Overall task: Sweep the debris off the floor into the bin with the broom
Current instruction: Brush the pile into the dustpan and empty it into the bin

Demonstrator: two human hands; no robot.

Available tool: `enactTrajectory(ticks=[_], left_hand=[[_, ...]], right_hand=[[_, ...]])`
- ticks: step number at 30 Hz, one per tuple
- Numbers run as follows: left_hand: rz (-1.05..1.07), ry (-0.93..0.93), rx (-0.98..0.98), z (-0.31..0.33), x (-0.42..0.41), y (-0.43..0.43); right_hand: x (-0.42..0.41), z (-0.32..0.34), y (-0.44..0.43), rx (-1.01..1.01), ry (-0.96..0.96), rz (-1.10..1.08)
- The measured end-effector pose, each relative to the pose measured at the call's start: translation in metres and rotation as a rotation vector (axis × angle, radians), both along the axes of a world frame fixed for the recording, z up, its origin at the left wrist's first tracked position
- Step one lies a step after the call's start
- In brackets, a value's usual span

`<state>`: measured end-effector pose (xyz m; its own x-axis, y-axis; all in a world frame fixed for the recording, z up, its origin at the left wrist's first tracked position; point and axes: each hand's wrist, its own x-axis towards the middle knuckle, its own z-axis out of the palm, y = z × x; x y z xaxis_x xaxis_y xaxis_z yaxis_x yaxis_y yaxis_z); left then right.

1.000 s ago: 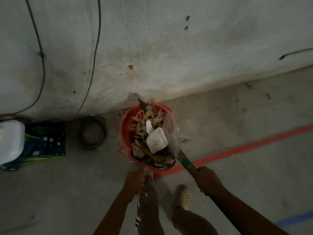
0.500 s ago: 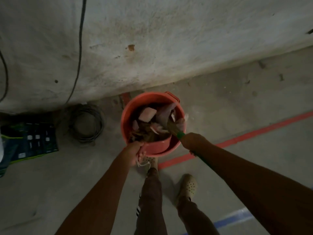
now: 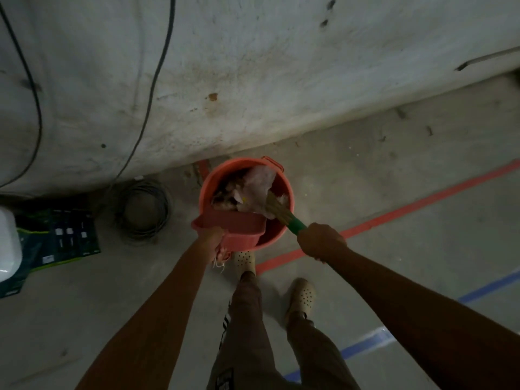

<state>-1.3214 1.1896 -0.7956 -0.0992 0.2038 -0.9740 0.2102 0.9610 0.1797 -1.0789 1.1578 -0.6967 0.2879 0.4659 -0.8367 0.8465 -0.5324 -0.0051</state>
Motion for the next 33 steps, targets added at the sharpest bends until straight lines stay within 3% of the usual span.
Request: enactTrajectory(ticks=[17, 27, 33], left_hand=[[-0.08, 0.075, 0.248, 0.066, 0.039, -0.068], [0.135, 0.077, 0.313, 0.122, 0.053, -0.119], [0.054, 0.085, 0.374, 0.134, 0.05, -0.128]], right_hand=[[0.058, 0.067, -0.099, 0.191, -0.108, 0.108], [0.079, 0.101, -0.151, 0.269, -0.148, 0.157], [0.069, 0.113, -0.173, 0.284, -0.174, 0.183]])
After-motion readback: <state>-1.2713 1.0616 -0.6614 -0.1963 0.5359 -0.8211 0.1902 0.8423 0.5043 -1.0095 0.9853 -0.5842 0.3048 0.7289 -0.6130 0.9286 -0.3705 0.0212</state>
